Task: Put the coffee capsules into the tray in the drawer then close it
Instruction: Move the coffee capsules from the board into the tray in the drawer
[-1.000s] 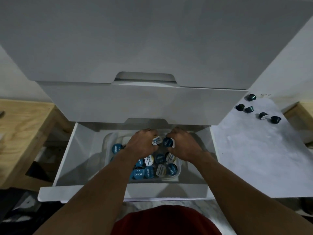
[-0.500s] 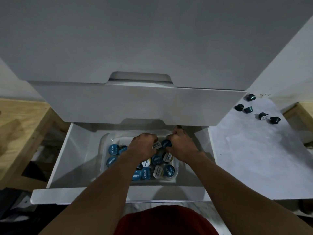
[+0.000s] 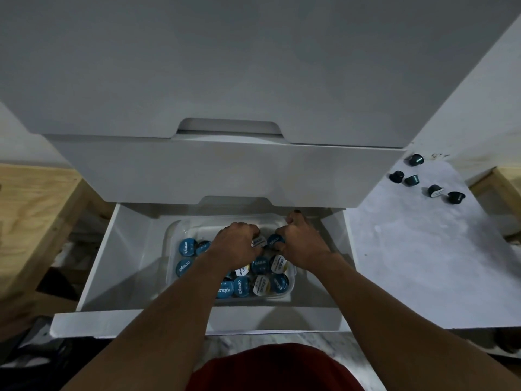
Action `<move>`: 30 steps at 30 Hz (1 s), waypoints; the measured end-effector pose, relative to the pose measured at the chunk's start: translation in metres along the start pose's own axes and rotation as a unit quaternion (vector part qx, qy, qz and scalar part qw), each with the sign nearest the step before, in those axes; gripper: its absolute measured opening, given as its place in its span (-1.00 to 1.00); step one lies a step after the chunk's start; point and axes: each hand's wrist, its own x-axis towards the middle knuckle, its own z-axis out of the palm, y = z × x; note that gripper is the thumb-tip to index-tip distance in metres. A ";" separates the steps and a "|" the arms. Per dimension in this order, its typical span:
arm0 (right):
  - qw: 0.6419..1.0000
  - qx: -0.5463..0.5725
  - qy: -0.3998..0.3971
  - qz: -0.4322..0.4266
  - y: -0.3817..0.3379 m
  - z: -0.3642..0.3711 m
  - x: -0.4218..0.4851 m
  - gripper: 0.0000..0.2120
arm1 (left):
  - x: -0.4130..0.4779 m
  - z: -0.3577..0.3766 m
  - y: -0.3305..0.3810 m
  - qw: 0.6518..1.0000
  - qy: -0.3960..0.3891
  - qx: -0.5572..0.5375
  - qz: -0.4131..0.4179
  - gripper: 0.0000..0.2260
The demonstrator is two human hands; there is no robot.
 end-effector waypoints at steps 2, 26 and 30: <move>1.000 0.001 0.003 -0.002 0.000 0.001 0.000 -0.67 | -0.001 0.000 0.001 1.000 0.001 -0.003 -0.001 -0.74; 0.999 0.035 0.030 -0.002 0.009 -0.007 -0.017 -0.68 | -0.025 -0.012 0.017 0.992 0.102 0.068 -0.014 -0.70; 0.999 0.012 0.028 -0.029 0.016 -0.014 -0.023 -0.71 | -0.037 -0.023 0.023 0.984 0.132 0.113 -0.026 -0.69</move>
